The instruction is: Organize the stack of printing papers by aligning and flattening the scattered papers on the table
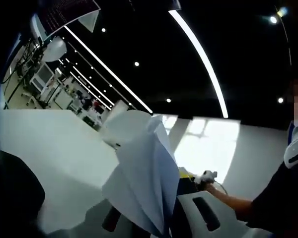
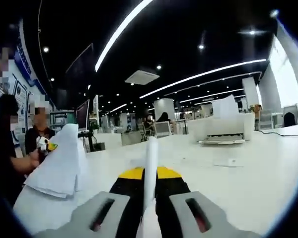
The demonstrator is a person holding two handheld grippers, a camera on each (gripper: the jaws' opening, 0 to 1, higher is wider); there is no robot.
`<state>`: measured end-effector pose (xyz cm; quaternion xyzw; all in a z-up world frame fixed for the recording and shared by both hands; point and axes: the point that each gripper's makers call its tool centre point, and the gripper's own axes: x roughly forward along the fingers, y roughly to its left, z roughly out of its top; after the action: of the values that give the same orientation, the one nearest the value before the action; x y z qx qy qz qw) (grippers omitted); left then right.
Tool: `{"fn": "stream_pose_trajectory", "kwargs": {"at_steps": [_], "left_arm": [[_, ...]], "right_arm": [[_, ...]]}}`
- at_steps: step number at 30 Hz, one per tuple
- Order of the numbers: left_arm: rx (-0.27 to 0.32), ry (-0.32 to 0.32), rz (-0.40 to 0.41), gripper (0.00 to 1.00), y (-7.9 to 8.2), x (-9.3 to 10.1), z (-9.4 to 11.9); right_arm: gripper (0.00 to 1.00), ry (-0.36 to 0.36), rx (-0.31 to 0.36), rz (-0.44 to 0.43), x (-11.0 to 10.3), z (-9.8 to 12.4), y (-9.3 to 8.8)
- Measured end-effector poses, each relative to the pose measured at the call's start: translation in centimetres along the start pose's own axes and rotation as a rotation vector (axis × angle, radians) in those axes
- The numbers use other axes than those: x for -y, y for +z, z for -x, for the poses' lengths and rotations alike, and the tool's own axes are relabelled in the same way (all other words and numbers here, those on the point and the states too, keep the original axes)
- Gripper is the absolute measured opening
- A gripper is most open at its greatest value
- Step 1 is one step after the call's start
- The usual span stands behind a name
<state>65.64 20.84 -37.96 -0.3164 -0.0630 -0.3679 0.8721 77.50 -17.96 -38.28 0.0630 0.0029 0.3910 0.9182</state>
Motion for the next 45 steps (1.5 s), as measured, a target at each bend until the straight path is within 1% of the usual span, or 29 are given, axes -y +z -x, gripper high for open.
{"fn": "stream_pose_trajectory", "kwargs": {"at_steps": [4,7,10,16,23,28,45], "left_arm": [[0.000,0.001,-0.001,0.06,0.1,-0.1,0.0],[0.000,0.002,-0.002,0.06,0.1,-0.2,0.0],[0.000,0.003,-0.002,0.06,0.1,-0.1,0.0],[-0.001,0.002,-0.004,0.06,0.1,-0.1,-0.1],[-0.004,0.001,-0.005,0.06,0.0,0.0,-0.1],[-0.005,0.000,-0.006,0.06,0.0,0.1,-0.1],[-0.007,-0.003,-0.014,0.06,-0.1,0.3,-0.1]], "right_arm": [[0.02,0.040,0.070,-0.020,-0.6,0.2,2.4],[0.02,0.062,0.096,-0.014,-1.0,0.2,3.7],[0.02,0.087,0.101,-0.002,-1.6,0.0,4.4],[0.02,0.127,0.131,-0.011,-2.8,0.0,5.9],[0.02,0.183,0.153,0.018,-5.2,-0.1,7.9],[0.02,0.211,0.168,0.035,-6.3,0.0,9.2],[0.02,0.319,0.196,0.107,-10.8,1.7,14.1]]}}
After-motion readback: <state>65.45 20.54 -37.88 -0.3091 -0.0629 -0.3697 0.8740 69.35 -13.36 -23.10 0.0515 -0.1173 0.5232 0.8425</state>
